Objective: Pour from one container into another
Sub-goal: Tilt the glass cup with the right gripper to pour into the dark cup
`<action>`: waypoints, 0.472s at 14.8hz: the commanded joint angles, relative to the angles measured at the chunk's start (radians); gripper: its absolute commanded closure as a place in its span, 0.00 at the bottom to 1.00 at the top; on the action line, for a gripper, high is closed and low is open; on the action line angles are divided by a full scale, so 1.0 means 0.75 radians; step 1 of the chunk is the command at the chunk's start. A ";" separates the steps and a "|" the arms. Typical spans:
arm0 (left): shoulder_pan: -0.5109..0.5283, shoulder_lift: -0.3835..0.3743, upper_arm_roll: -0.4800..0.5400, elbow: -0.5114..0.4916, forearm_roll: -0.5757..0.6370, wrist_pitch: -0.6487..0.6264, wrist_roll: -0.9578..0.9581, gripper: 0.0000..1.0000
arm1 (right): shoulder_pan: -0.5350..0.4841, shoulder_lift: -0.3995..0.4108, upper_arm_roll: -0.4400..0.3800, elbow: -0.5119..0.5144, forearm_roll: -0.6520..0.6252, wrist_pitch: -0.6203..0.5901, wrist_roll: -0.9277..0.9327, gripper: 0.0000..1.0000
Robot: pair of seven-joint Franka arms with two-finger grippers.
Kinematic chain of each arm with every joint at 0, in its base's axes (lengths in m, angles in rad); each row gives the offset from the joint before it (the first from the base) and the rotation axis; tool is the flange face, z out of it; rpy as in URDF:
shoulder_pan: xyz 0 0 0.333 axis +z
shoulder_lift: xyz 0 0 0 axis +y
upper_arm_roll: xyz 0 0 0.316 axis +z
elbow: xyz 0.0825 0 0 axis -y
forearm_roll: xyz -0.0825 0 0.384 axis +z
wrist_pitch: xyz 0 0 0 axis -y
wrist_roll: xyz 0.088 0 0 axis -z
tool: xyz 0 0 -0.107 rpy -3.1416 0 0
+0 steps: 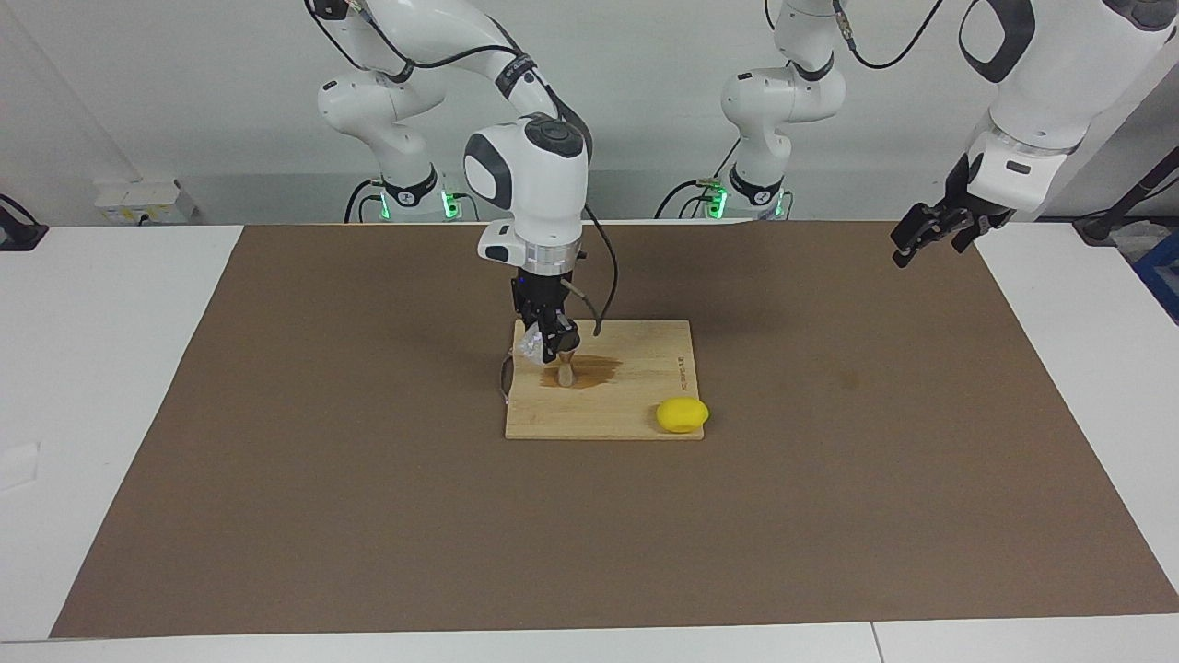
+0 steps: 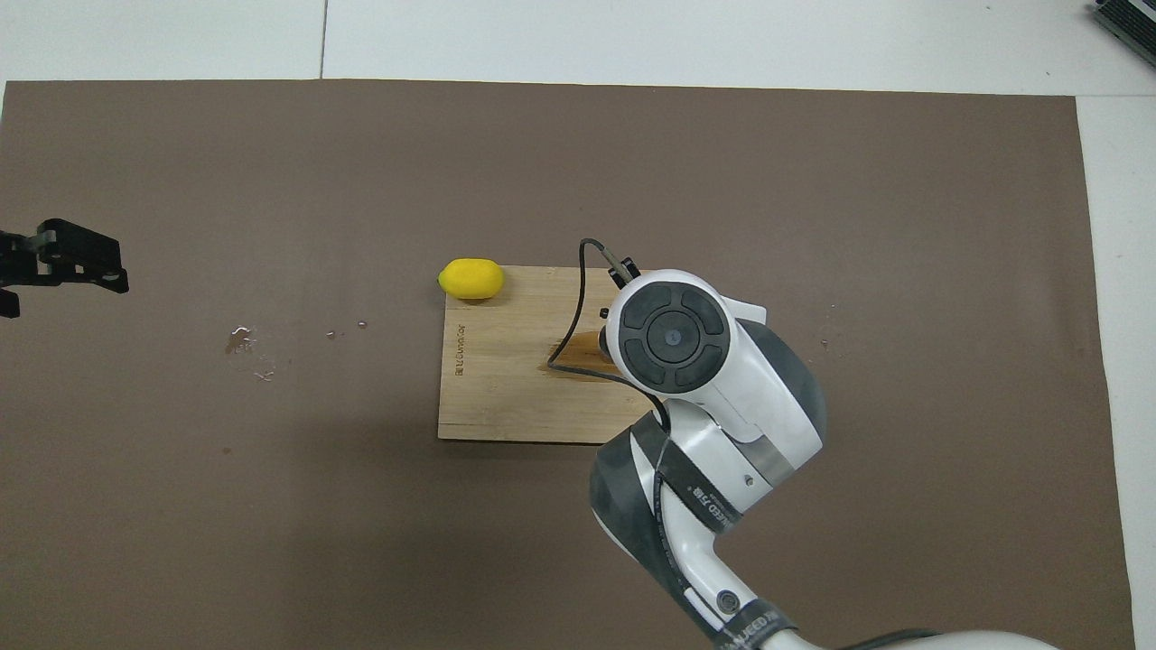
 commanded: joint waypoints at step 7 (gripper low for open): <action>-0.035 -0.028 0.003 0.012 0.026 -0.025 0.099 0.00 | -0.052 0.014 0.001 0.080 0.195 -0.078 -0.004 0.95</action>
